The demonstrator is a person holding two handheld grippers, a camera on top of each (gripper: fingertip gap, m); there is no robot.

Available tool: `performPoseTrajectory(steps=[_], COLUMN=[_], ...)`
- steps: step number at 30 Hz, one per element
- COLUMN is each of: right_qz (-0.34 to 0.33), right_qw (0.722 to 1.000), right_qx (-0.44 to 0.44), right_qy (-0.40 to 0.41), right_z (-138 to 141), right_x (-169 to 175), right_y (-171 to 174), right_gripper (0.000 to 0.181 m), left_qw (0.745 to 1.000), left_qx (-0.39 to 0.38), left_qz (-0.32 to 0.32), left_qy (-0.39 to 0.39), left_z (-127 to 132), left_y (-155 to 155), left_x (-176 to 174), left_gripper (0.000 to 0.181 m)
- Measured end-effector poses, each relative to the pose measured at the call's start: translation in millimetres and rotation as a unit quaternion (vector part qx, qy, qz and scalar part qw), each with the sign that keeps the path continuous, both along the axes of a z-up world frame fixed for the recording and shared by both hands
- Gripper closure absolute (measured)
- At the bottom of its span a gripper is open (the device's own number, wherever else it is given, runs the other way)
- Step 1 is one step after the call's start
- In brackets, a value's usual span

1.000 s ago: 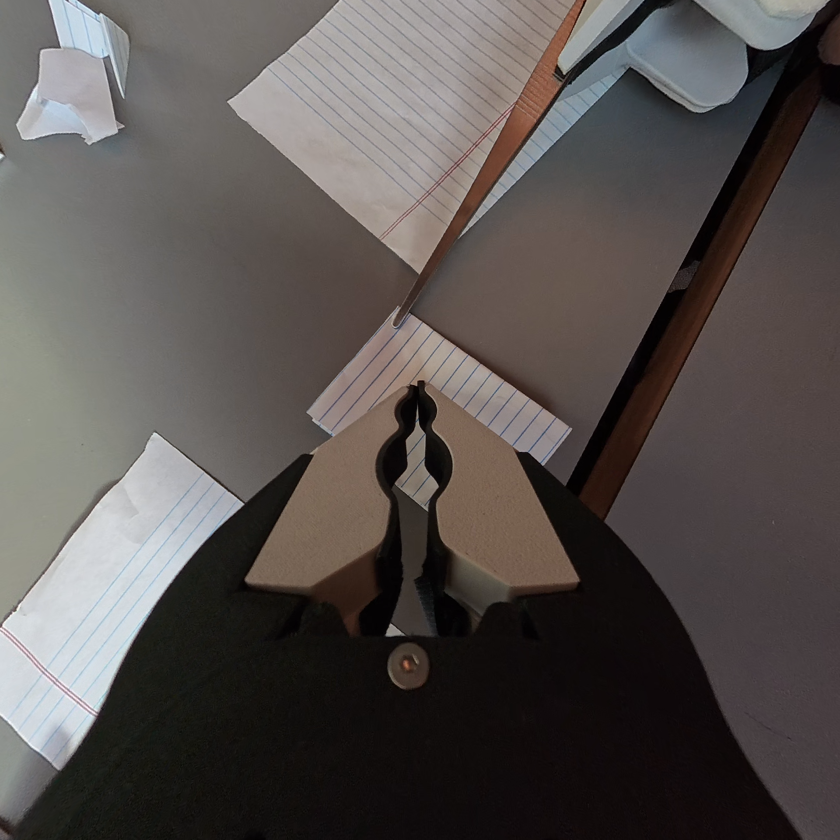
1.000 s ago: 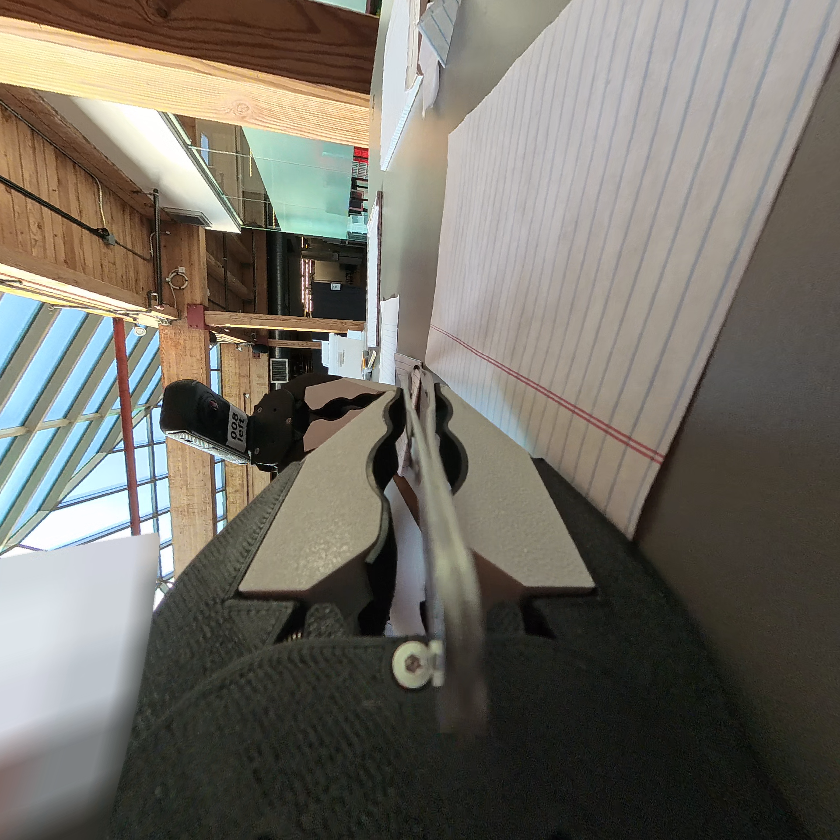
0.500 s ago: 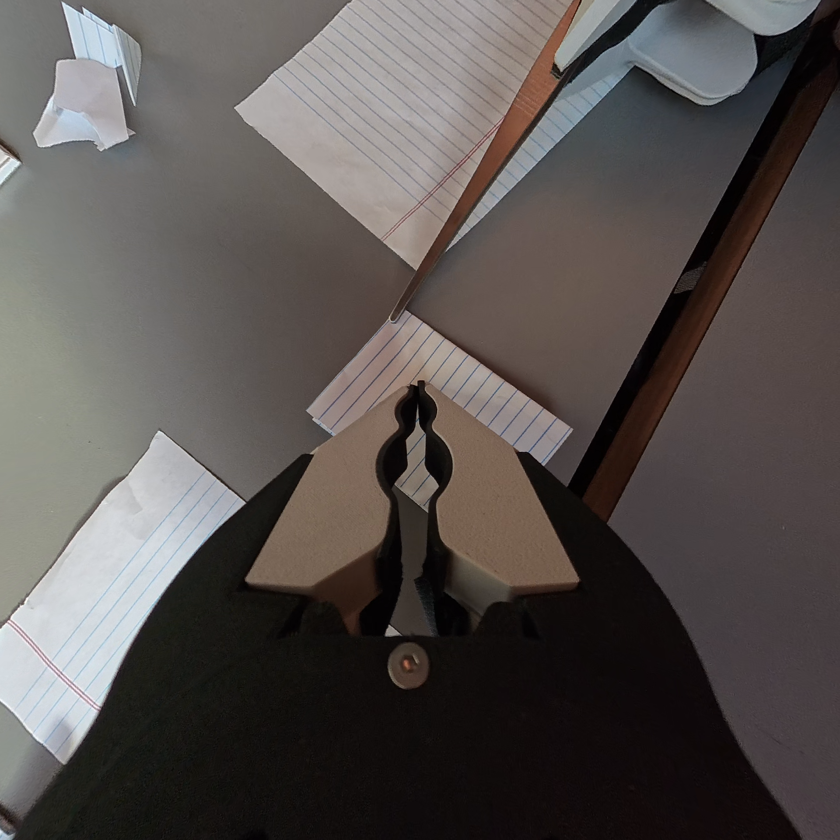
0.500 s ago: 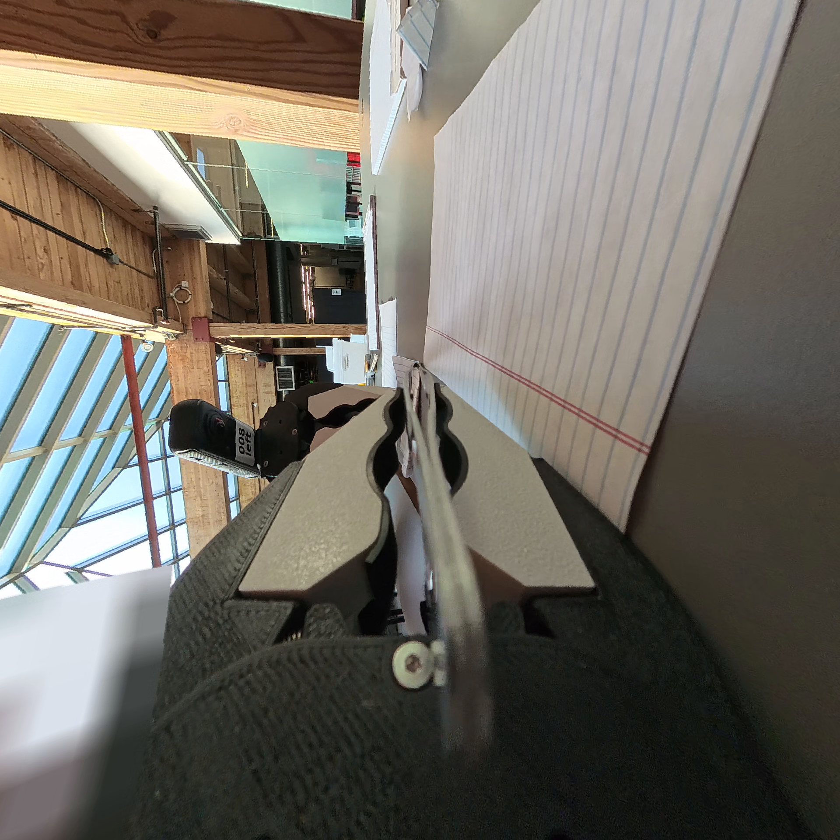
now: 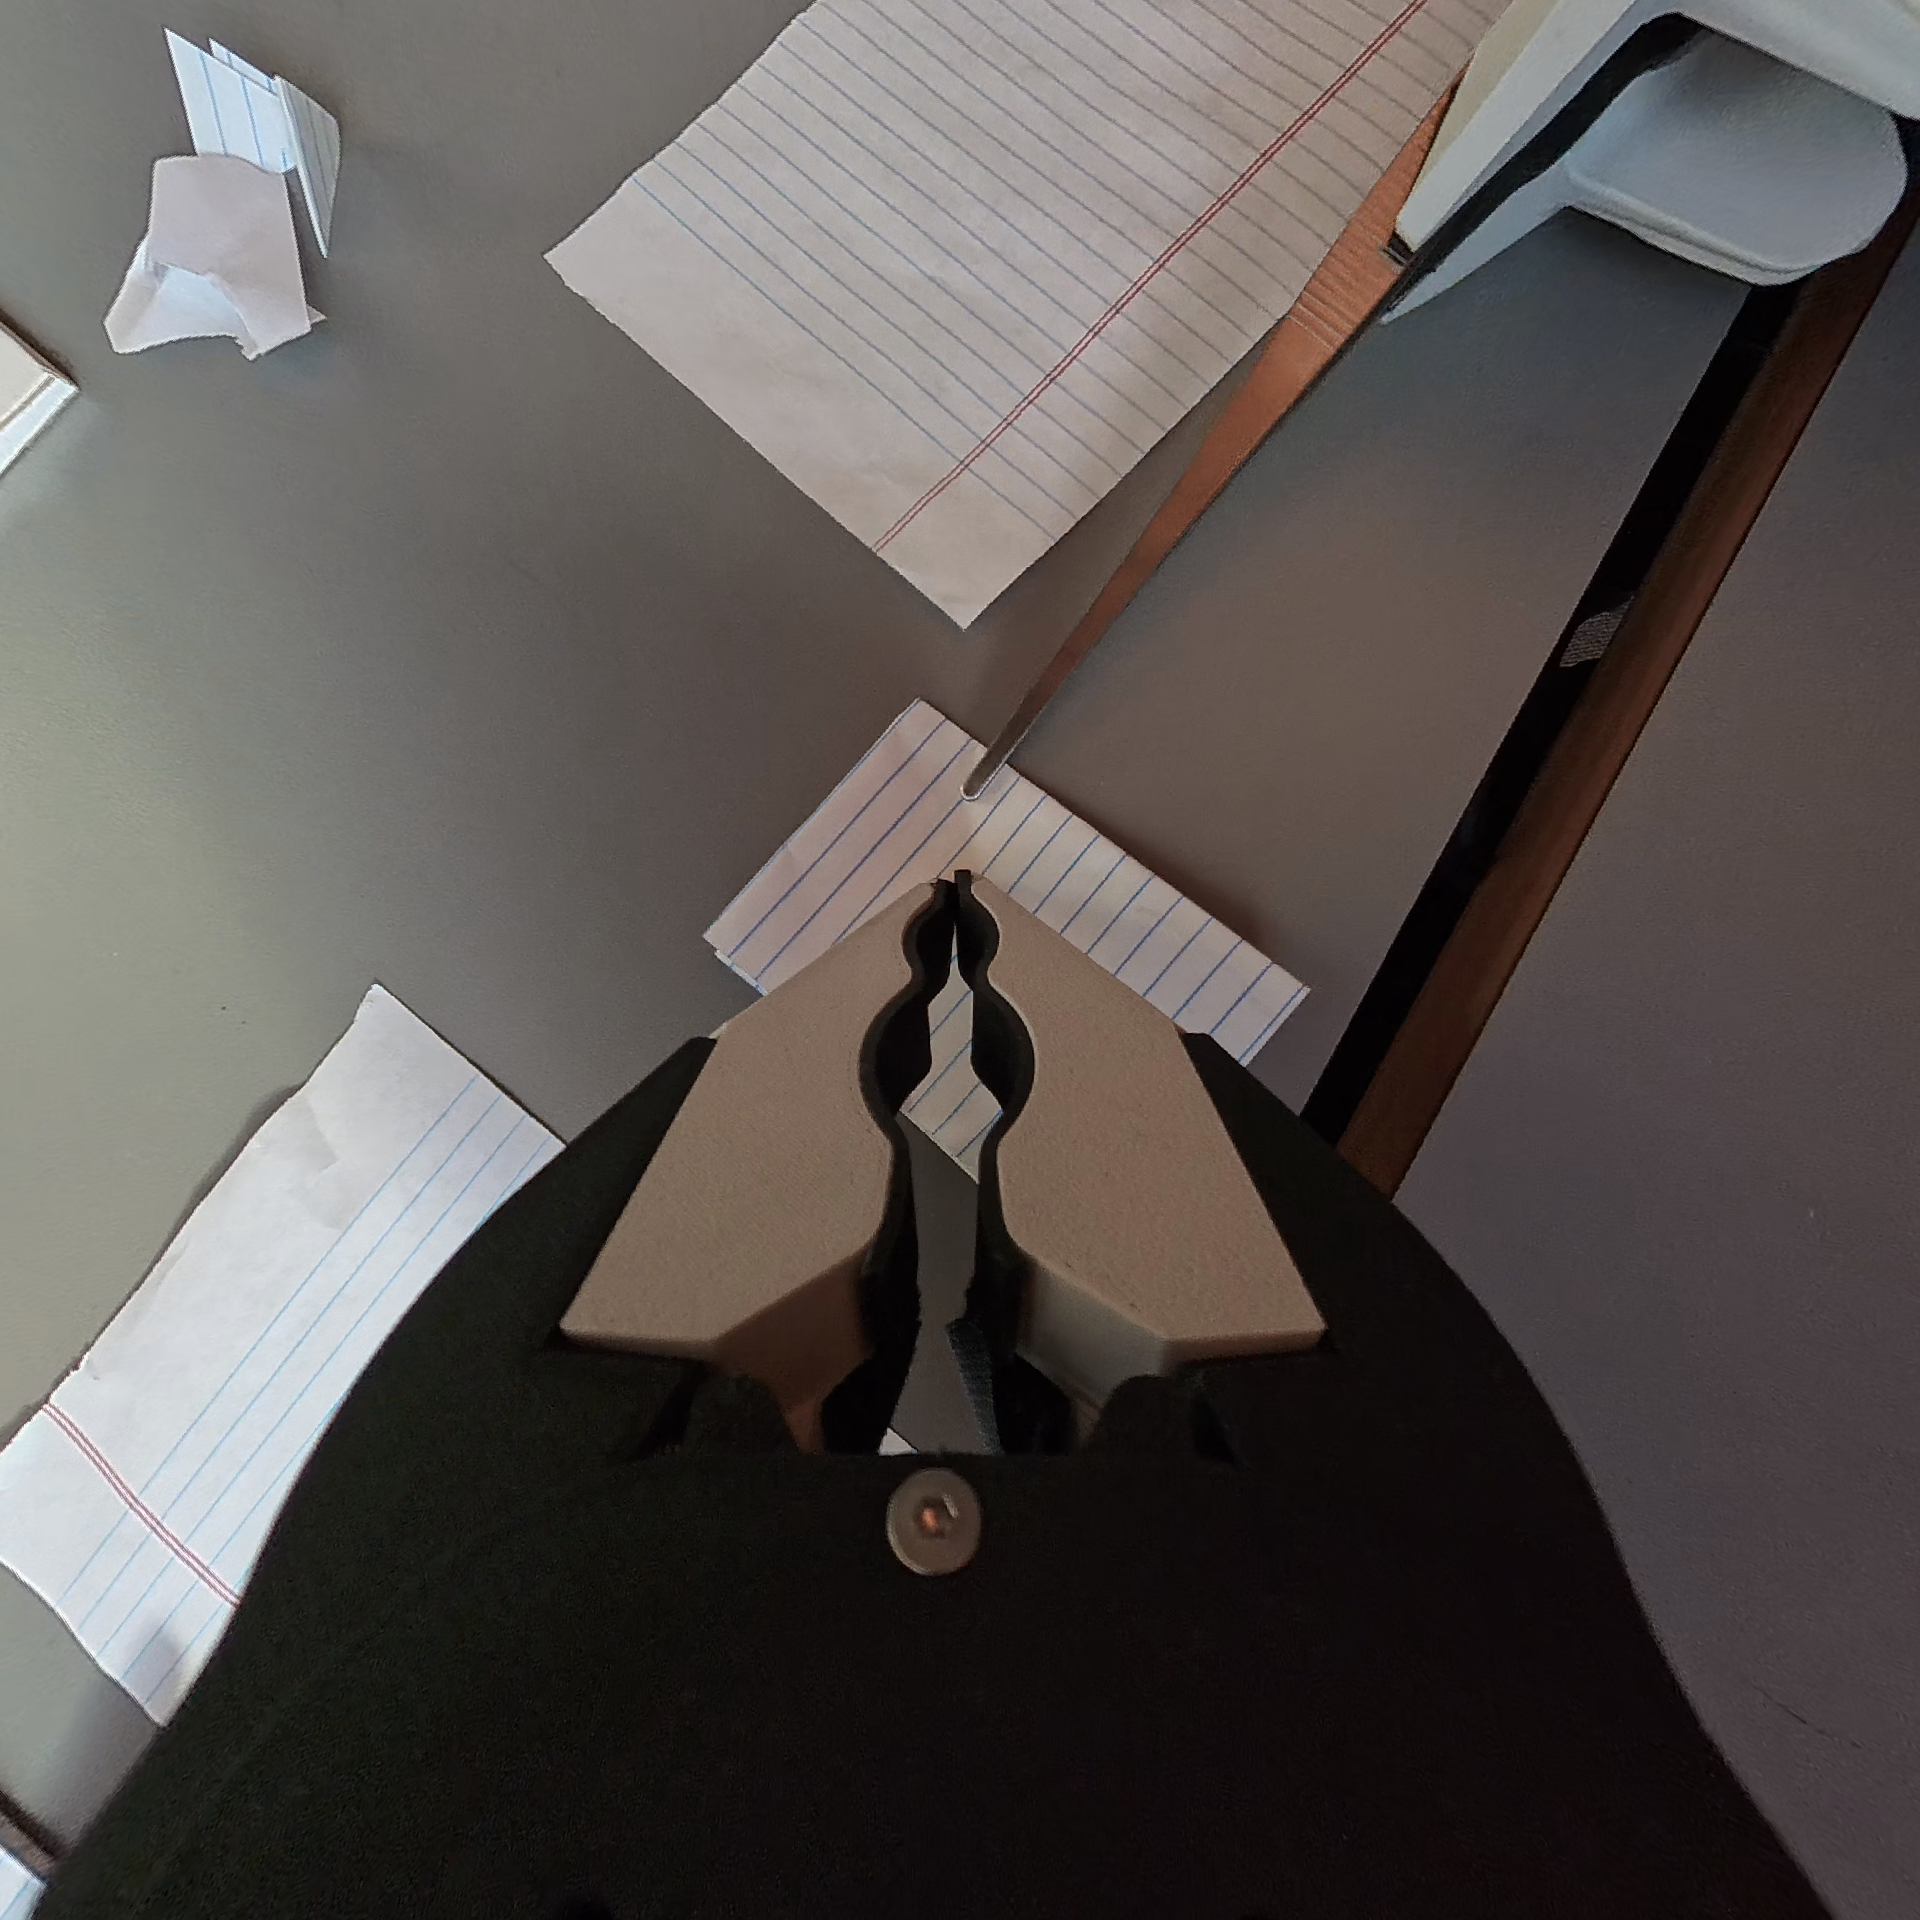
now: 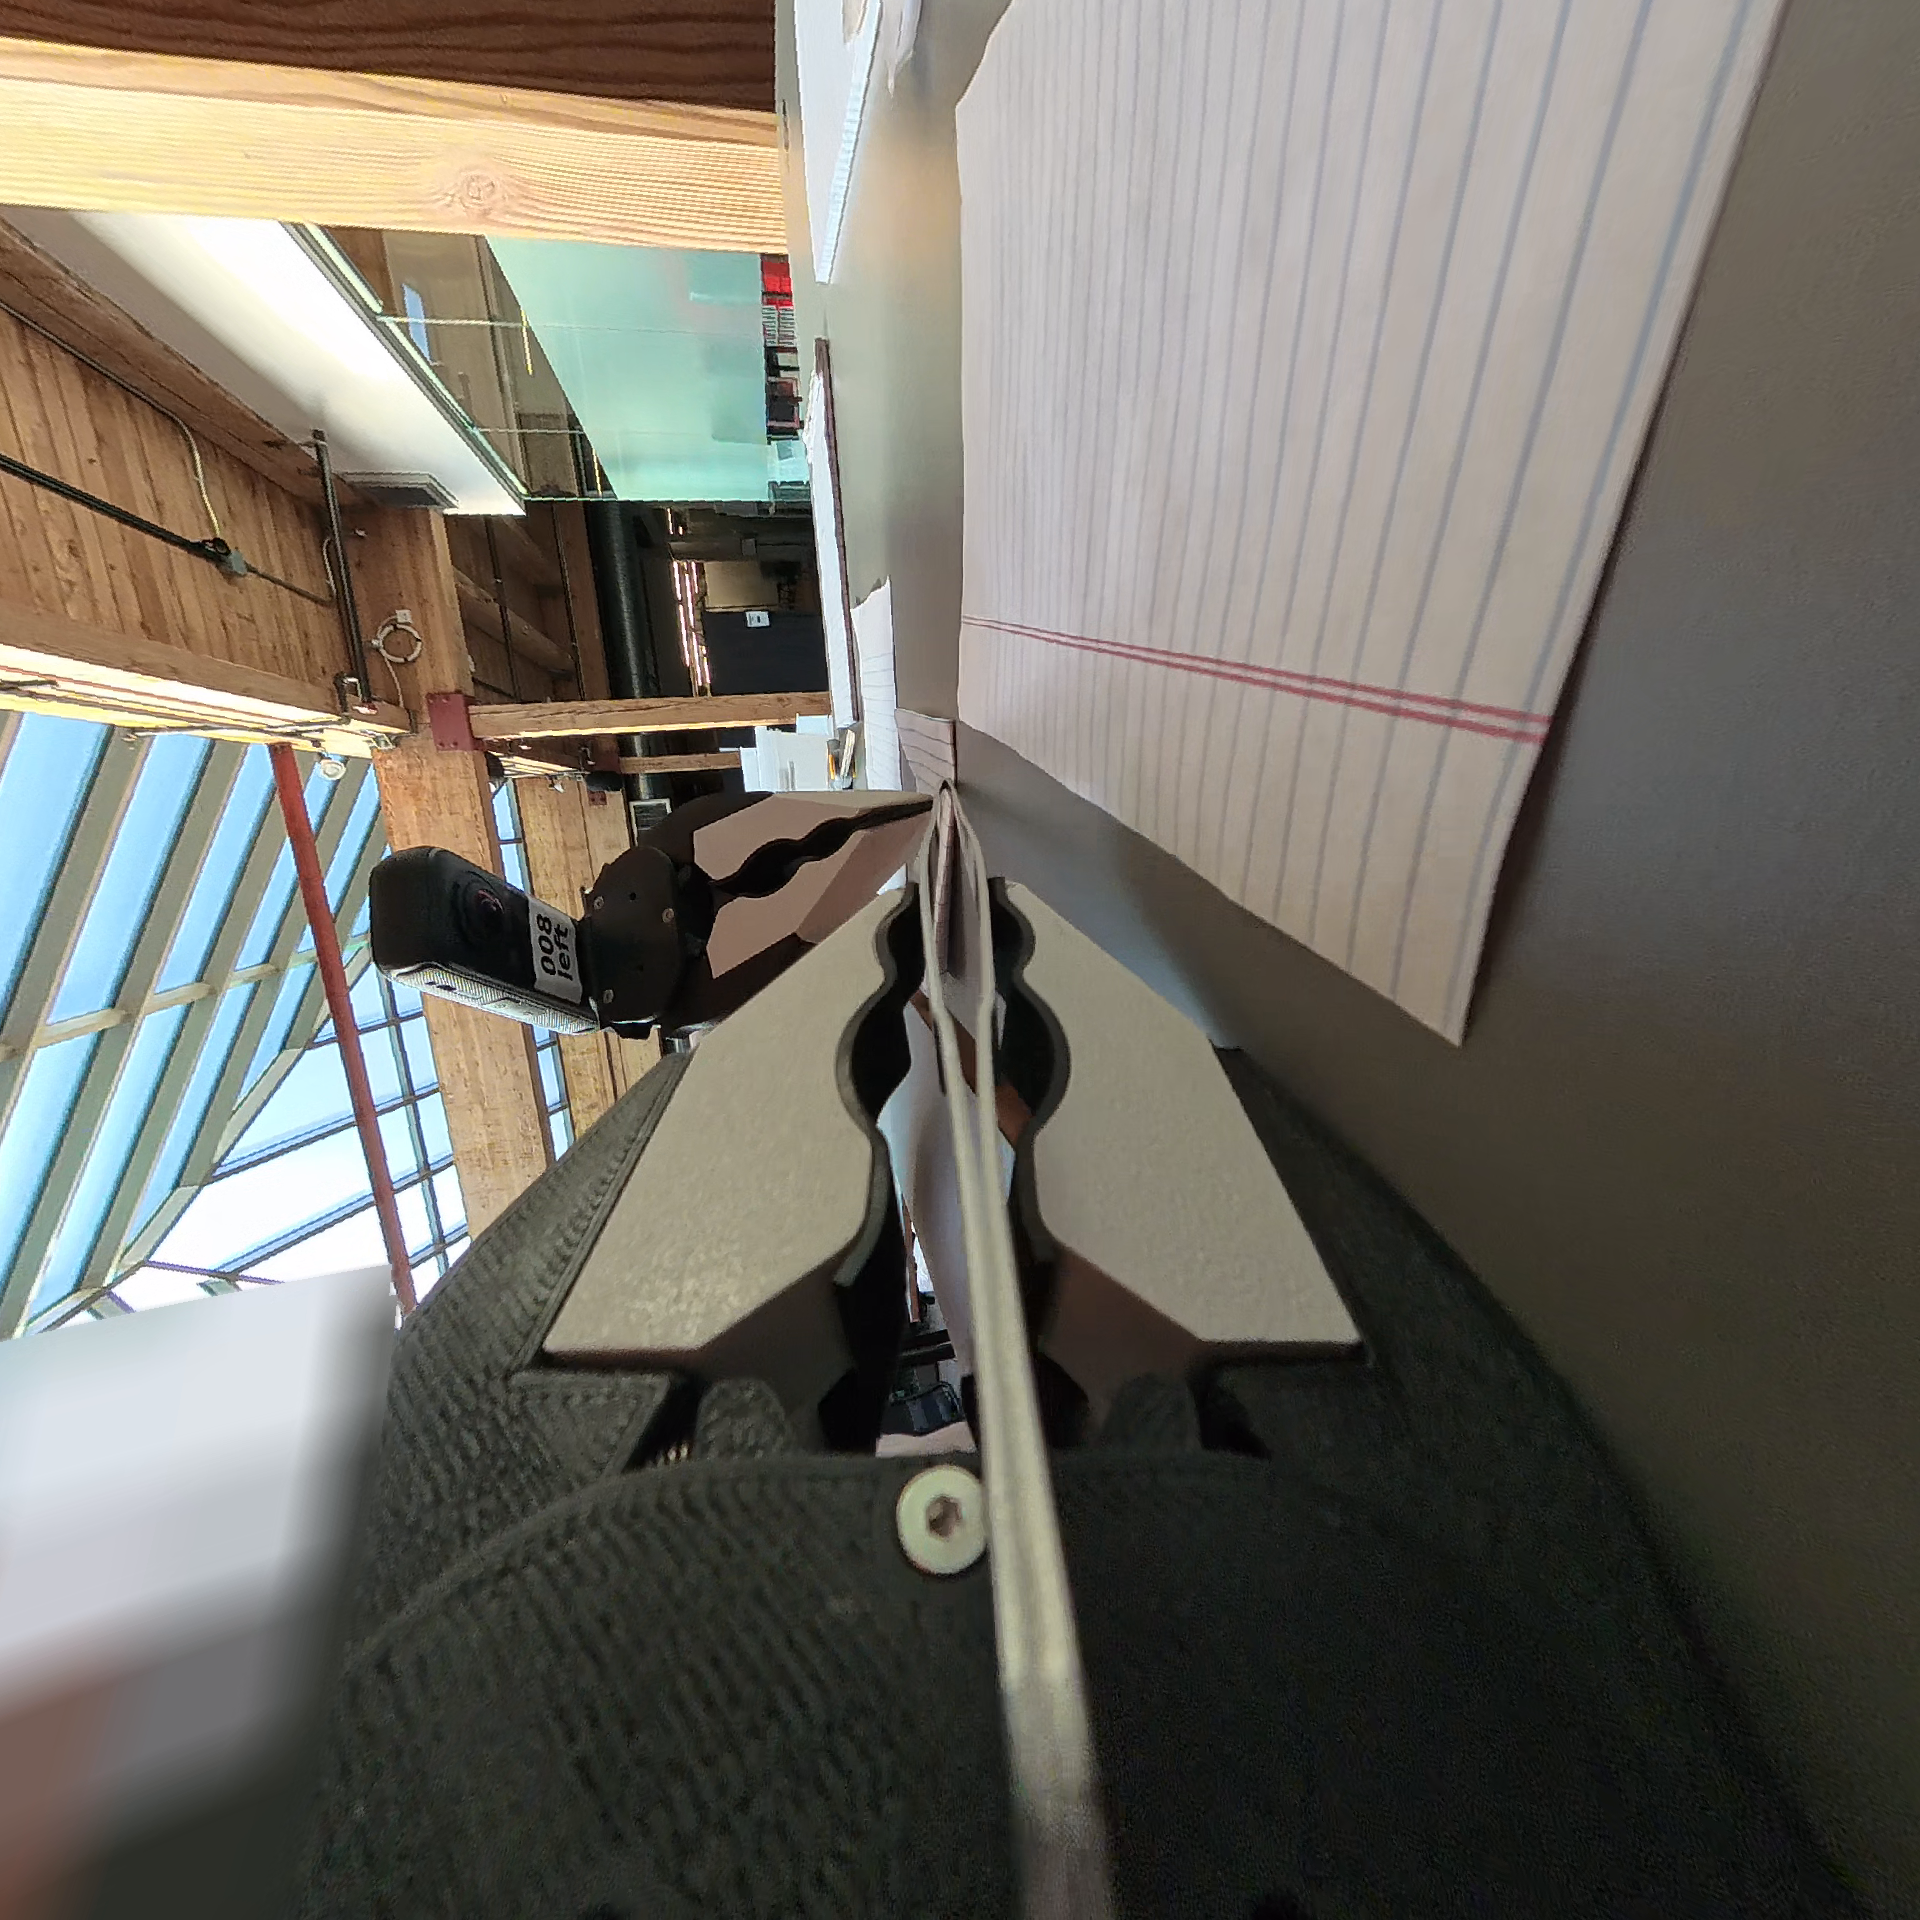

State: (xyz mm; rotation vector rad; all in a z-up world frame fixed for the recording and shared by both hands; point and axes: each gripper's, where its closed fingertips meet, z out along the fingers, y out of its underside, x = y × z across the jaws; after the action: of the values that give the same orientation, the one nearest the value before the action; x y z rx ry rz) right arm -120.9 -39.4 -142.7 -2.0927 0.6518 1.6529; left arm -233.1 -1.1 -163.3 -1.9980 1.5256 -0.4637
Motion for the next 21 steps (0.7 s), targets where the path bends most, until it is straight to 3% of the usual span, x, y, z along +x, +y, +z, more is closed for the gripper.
performPoseTrajectory(steps=[21], right_qz=[0.004], right_qw=[1.0], right_qx=[0.005], right_qy=[0.006], right_z=[2.1], right_x=[-12.2], right_y=[-19.3], right_gripper=[0.171], left_qw=[1.0], left_qx=[0.017], left_qz=[0.005], left_qy=[0.001], left_z=[-0.3], left_y=[0.3], left_x=[0.4], left_gripper=[0.181])
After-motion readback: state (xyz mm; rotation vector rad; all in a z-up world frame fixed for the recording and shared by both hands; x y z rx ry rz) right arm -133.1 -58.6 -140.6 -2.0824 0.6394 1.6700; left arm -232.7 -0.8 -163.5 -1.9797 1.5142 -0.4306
